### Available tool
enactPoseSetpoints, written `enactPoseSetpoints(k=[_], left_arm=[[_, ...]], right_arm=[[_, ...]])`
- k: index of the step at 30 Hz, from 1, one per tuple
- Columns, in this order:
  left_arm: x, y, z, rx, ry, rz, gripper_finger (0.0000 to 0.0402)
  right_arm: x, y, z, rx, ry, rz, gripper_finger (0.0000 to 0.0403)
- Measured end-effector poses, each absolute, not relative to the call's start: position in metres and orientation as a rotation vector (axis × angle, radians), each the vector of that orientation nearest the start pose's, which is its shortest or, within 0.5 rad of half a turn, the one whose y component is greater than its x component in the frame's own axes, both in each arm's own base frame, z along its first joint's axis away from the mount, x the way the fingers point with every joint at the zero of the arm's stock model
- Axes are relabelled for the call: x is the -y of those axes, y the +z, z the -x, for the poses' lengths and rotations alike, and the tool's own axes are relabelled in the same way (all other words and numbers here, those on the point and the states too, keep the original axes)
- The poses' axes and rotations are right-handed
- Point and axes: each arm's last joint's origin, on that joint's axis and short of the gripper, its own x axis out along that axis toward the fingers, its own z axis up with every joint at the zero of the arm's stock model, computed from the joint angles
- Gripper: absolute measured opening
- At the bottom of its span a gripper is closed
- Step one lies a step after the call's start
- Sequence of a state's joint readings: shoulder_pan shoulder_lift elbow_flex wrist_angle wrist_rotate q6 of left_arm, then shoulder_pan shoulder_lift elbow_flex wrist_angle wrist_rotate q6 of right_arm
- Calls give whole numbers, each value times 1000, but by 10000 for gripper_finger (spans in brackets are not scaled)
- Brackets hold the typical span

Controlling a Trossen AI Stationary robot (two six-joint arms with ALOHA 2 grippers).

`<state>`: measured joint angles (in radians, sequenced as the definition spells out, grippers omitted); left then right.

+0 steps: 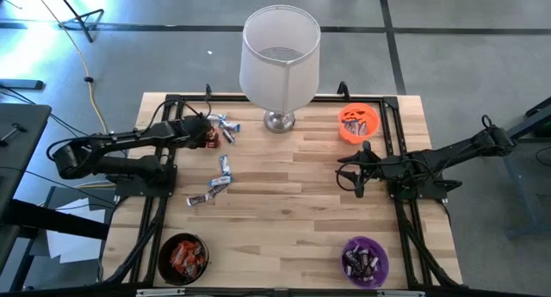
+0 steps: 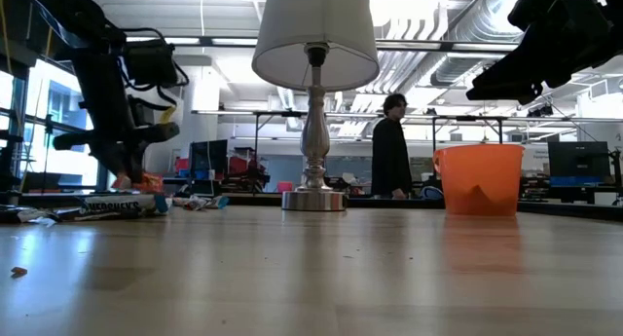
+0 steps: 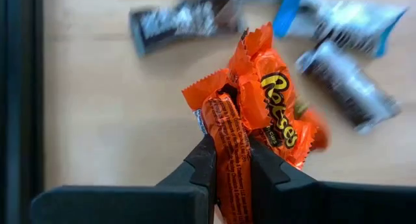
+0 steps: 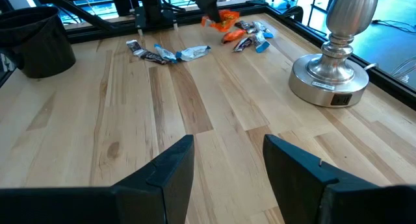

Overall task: Sort candy
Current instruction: Put the orange chocolate bar into the black bucket

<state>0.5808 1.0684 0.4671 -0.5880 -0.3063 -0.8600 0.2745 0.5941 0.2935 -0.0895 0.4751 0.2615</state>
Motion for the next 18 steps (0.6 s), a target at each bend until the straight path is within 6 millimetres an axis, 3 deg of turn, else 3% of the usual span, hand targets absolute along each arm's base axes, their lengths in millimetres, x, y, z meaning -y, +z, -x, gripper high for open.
enactPoseSetpoints(k=[4, 18], left_arm=[[-95, 153, -130, -882, 1272, 873, 37], [-96, 151, -132, -891, 1242, 904, 37]], right_arm=[[-25, 201, -138, -335, -243, -115, 180], [-25, 201, -138, -335, -243, -115, 180]])
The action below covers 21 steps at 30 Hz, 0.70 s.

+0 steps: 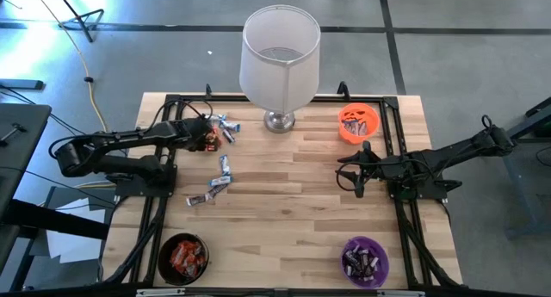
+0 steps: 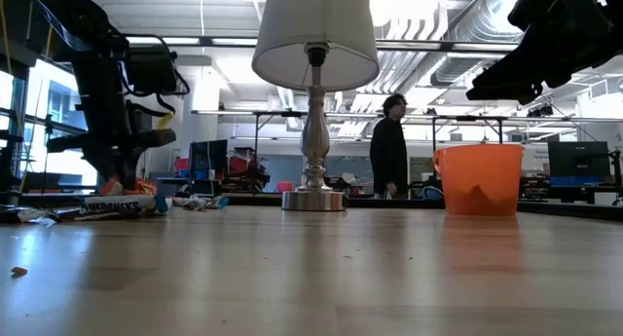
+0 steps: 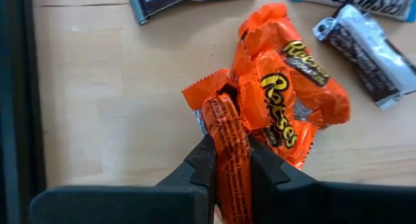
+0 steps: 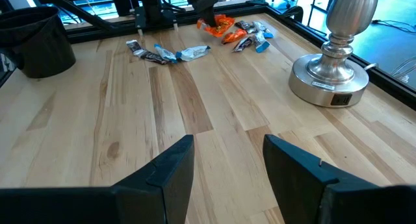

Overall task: Sort candy
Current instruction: Put the orange chocolate bar into the black bucket

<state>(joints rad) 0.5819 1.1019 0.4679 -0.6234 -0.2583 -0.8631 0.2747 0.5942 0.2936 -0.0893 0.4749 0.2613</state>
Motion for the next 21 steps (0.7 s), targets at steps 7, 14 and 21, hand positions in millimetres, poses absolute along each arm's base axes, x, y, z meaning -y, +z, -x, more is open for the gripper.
enactPoseSetpoints(k=[7, 14, 21], left_arm=[[-96, 151, -133, -874, 1245, 924, 48], [-96, 151, -133, -872, 1252, 941, 51], [-96, 151, -132, -862, 1272, 957, 52]], right_arm=[[-25, 200, -138, -335, -243, -114, 180], [-25, 201, -138, -334, -243, -114, 180], [-25, 201, -138, -335, -244, -114, 180]])
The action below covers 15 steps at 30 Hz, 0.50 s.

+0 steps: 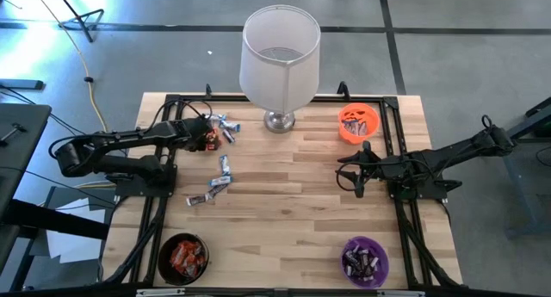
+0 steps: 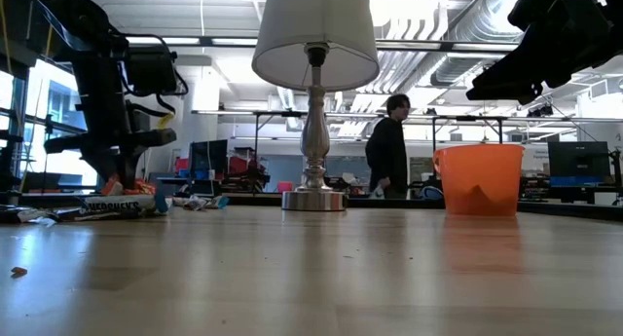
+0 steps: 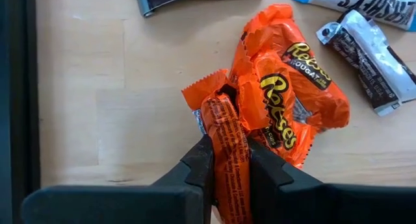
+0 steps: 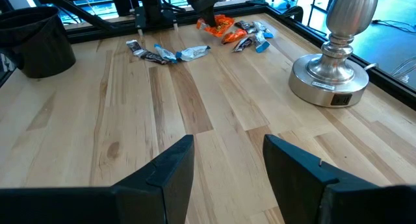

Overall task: Sort candy
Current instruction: Put the orange chocolate bar into the black bucket

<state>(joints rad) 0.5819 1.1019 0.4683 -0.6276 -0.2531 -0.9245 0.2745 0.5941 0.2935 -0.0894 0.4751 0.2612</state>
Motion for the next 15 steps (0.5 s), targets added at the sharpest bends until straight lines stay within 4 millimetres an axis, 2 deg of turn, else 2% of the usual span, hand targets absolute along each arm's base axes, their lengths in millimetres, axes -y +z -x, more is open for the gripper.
enactPoseSetpoints(k=[7, 15], left_arm=[[-95, 151, -132, -871, 1267, 946, 72], [-94, 151, -131, -906, 1252, 933, 74]], right_arm=[[-25, 201, -138, -335, -244, -115, 180], [-25, 200, -138, -335, -244, -114, 180]])
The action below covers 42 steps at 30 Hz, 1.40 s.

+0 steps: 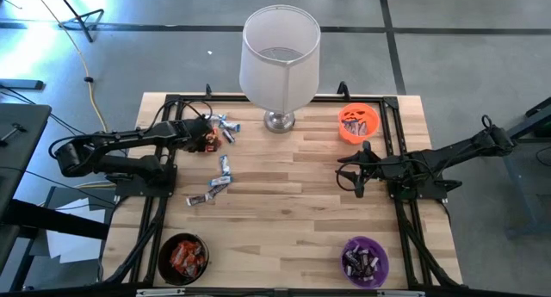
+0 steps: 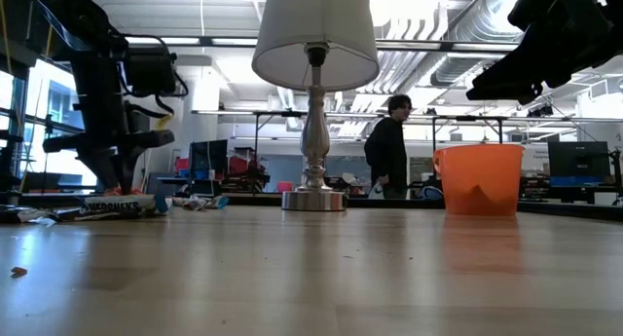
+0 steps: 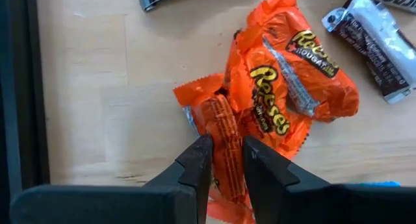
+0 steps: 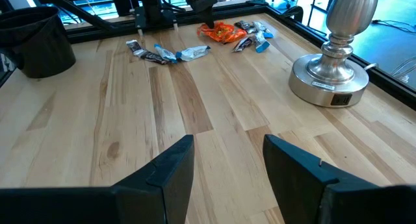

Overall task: Sort candy
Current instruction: Put the orange chocolate bar into the black bucket

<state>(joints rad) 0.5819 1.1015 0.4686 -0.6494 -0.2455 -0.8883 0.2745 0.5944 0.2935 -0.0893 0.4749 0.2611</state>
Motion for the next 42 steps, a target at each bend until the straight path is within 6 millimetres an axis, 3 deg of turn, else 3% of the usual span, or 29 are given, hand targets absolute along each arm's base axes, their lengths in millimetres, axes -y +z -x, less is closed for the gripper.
enactPoseSetpoints(k=[13, 26, 35, 42], left_arm=[[-84, 122, -115, -931, 1290, 960, 70], [-87, 129, -121, -952, 1235, 917, 19], [-79, 160, -144, -996, 1049, 877, 26], [-44, 198, -154, -1110, 967, 810, 27]], right_arm=[[-25, 200, -138, -335, -244, -115, 180], [-25, 201, -138, -334, -243, -115, 180], [-25, 201, -138, -335, -244, -114, 180], [-25, 201, -138, -334, -244, -115, 180]])
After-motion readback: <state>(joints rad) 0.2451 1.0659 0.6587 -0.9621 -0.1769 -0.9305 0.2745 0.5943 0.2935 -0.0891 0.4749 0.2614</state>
